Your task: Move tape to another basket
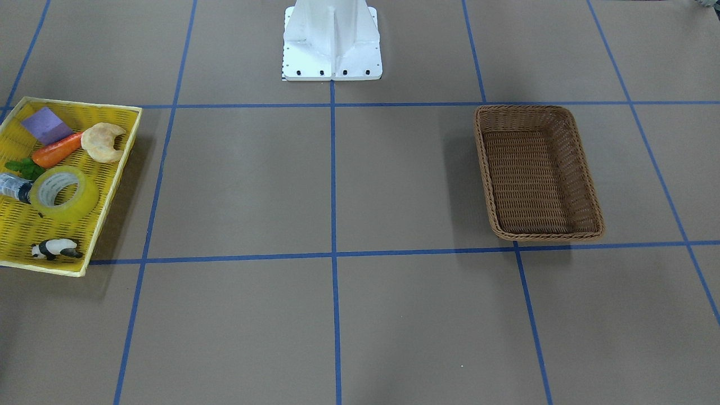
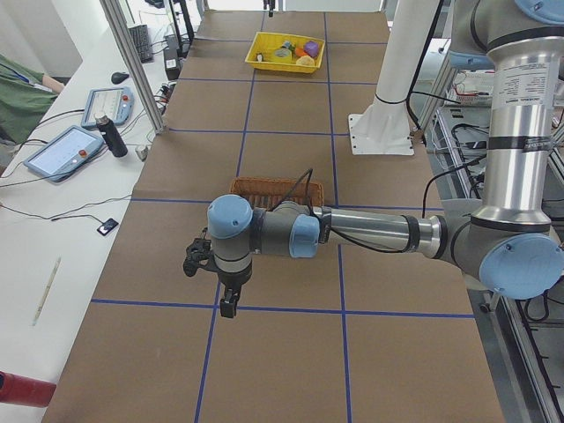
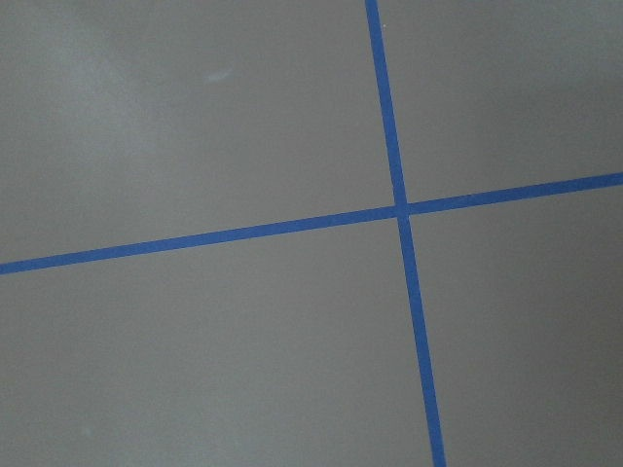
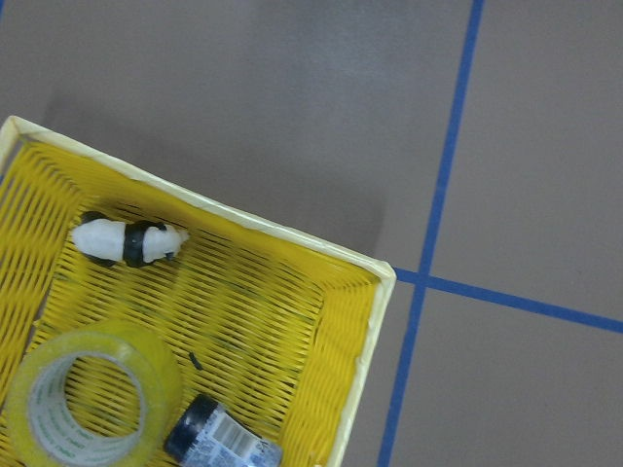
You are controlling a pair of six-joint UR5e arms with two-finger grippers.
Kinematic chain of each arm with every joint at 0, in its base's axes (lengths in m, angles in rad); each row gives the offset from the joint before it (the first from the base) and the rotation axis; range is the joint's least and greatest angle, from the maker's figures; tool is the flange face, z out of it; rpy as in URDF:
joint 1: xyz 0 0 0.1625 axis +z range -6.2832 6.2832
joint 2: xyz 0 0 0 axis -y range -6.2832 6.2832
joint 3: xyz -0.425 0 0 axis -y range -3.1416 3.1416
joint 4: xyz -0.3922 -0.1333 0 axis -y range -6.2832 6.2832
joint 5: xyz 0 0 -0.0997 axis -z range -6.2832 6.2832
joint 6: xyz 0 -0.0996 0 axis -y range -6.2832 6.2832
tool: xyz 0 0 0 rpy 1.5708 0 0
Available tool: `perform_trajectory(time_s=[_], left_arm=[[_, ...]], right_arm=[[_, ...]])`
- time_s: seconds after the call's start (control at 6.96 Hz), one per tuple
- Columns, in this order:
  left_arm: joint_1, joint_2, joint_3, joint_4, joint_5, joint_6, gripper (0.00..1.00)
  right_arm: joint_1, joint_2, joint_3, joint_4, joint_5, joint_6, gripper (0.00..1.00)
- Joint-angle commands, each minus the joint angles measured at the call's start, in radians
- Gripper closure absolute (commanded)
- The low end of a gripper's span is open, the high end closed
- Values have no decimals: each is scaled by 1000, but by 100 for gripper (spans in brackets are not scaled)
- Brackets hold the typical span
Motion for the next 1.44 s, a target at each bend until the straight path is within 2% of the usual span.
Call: perform_trajectory(time_s=[0.0, 0.43, 0.86, 1.29], left_arm=[[3, -8, 20, 5, 0, -33, 2], [6, -7, 34, -1, -3, -63, 2], [6, -8, 33, -2, -3, -63, 2], [6, -8, 32, -2, -3, -63, 2]], right_arm=[[-85, -1, -2, 19, 5, -12, 0], [-204, 21, -30, 21, -17, -13, 0], [-250, 44, -68, 22, -56, -18, 0], [-276, 57, -200, 143, -64, -17, 0]])
